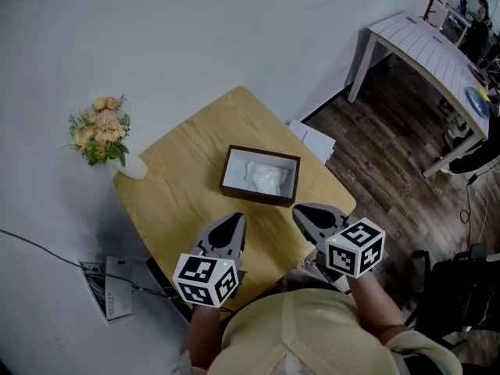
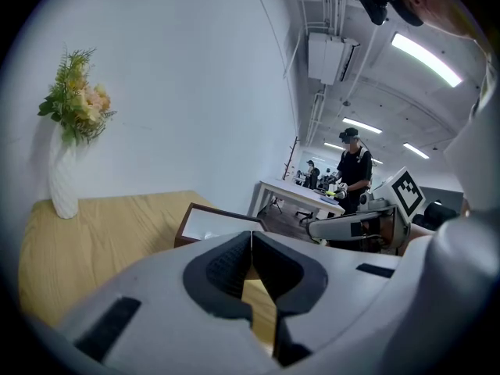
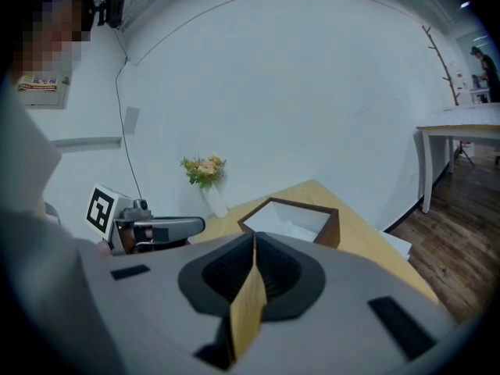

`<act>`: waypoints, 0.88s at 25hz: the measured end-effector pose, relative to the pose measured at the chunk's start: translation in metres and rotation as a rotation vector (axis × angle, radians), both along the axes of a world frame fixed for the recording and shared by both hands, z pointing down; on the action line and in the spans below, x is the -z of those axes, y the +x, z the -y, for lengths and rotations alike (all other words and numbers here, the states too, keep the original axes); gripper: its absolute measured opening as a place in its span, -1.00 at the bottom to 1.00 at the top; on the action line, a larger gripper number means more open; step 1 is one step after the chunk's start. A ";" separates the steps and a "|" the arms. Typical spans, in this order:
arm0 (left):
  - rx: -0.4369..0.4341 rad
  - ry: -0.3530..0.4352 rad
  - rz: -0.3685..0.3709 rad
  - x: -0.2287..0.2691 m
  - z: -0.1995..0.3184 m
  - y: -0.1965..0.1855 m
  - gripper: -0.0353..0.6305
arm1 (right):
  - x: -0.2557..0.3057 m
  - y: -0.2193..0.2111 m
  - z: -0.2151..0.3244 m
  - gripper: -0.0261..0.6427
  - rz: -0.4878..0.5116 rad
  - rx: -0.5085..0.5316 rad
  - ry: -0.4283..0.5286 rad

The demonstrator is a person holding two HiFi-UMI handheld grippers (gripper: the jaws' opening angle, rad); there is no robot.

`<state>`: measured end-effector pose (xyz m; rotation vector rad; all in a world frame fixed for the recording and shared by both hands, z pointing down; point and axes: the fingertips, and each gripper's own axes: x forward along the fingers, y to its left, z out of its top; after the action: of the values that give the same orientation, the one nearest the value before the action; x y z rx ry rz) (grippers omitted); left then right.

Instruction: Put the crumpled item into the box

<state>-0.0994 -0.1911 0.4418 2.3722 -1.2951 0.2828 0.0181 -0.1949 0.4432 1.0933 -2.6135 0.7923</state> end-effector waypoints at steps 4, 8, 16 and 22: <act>-0.011 -0.005 0.001 -0.002 -0.004 0.001 -0.82 | 0.000 0.000 -0.003 -0.83 -0.015 -0.006 0.006; -0.010 -0.009 0.003 -0.001 -0.008 0.000 -0.82 | 0.002 0.002 -0.008 -0.83 -0.035 -0.009 0.014; -0.010 -0.014 0.006 -0.003 -0.013 0.002 -0.82 | 0.000 0.003 -0.011 -0.83 -0.062 -0.006 0.021; -0.014 -0.017 0.012 -0.003 -0.016 0.004 -0.82 | 0.000 0.006 -0.013 -0.83 -0.062 -0.008 0.020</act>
<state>-0.0957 -0.1754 0.4449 2.3702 -1.2768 0.3111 0.0242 -0.1822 0.4429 1.1165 -2.5730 0.7234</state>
